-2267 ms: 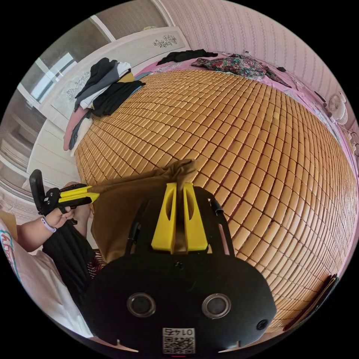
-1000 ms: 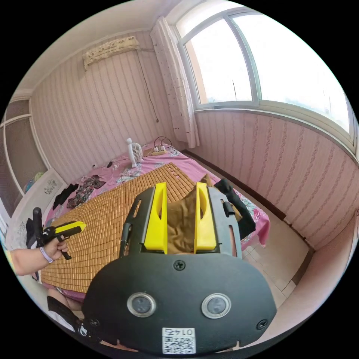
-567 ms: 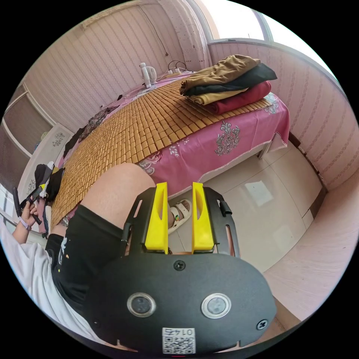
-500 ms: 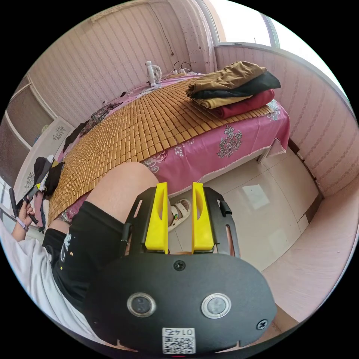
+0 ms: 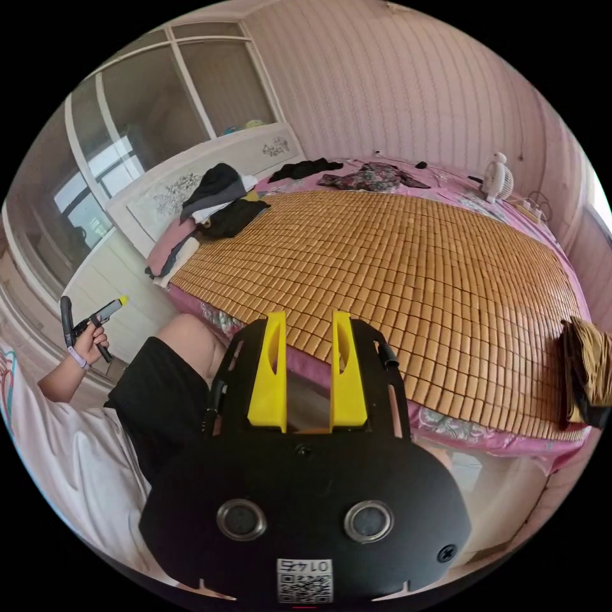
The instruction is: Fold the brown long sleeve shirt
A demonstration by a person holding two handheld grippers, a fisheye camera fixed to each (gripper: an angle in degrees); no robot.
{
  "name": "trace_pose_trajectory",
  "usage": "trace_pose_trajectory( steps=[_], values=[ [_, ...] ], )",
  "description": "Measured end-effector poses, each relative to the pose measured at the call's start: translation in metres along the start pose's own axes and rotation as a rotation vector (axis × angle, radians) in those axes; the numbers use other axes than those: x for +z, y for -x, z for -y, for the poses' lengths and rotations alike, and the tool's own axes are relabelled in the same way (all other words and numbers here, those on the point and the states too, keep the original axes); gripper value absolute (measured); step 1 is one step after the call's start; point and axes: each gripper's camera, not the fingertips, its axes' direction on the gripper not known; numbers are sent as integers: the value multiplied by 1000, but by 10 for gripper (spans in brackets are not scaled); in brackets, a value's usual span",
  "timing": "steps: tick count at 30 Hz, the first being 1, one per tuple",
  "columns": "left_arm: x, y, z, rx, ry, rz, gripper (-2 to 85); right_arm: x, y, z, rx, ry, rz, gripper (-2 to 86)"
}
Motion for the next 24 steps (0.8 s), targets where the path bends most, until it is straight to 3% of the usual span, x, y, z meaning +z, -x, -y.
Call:
trace_pose_trajectory(
  steps=[6, 11, 24],
  values=[
    [-23, 95, -33, -231, -53, 90, 66, 112, 135, 83, -308, 106, 260, 102],
    [-23, 154, -43, -321, -99, 156, 87, 202, 210, 144, -402, 257, 427, 102],
    [52, 261, 58, -394, -271, 138, 127, 441, 346, 310, -236, 350, 627, 116]
  ],
)
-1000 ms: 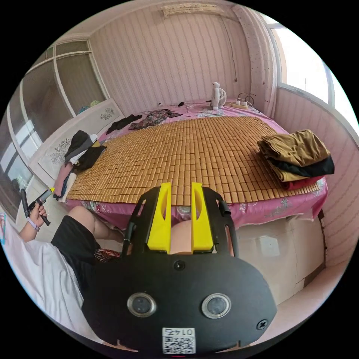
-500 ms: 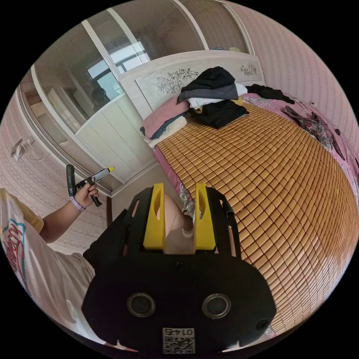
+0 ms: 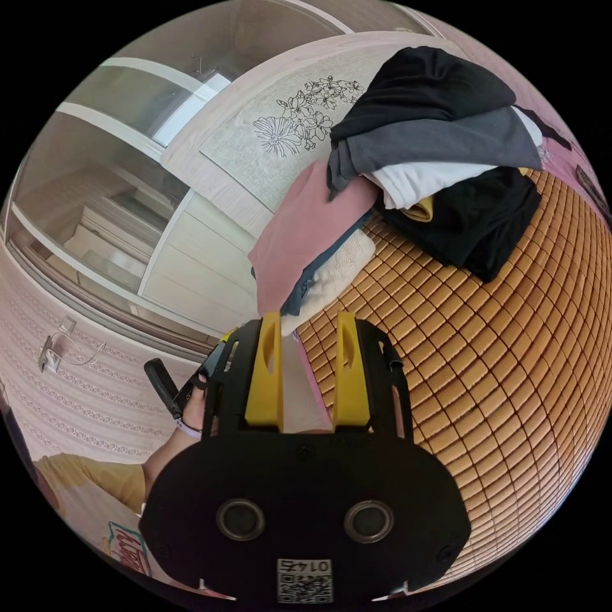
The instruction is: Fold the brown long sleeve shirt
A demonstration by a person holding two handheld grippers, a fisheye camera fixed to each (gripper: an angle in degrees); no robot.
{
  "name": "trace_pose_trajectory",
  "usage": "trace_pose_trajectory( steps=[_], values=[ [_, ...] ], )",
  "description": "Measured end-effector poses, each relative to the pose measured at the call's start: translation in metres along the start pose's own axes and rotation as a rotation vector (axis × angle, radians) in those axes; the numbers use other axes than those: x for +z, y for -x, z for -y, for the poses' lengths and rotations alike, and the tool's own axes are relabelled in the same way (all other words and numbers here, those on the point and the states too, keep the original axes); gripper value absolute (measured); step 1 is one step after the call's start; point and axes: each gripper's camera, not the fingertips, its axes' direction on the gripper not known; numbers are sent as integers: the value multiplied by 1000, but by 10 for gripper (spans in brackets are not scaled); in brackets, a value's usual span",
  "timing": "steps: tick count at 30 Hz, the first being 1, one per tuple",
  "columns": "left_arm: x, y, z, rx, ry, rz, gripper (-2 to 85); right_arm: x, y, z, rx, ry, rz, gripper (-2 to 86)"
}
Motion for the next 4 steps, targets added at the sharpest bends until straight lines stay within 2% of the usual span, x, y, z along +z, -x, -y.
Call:
trace_pose_trajectory(
  steps=[4],
  values=[
    [53, 14, 36, -90, 33, -5, 116, 52, 0, 54, -32, -4, -38, 116]
  ],
)
